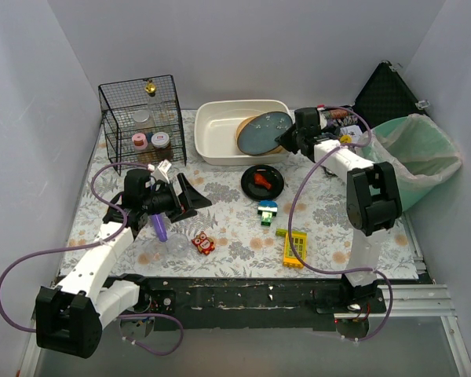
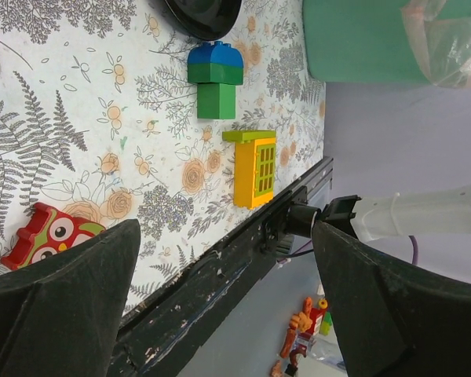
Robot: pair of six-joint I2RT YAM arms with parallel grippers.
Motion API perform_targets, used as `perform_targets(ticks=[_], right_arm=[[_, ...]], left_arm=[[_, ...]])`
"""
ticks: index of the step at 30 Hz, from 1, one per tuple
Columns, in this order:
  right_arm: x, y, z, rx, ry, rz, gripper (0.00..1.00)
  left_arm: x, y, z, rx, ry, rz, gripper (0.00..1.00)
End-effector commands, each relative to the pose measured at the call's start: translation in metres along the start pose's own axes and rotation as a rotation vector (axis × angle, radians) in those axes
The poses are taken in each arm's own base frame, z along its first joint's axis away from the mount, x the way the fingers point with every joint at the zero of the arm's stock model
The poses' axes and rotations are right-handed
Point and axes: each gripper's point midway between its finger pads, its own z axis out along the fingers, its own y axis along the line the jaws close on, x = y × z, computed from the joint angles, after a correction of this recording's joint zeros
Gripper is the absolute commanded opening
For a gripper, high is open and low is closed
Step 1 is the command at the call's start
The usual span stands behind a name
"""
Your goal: Clear the kitchen counter
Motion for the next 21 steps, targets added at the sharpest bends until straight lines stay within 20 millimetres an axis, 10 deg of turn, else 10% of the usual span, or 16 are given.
perform_targets(ticks=[1, 21], right_arm=[[-0.064, 0.112, -0.022, -0.329, -0.157, 0.085, 0.01], [-0.043, 0.054, 0.051, -0.208, -0.024, 0.177, 0.01]], left_arm=[[-0.006, -0.009, -0.007, 0.003, -0.031, 0.039, 0.92], [-0.004, -0.006, -0.01, -0.014, -0.033, 0.045, 0.92]])
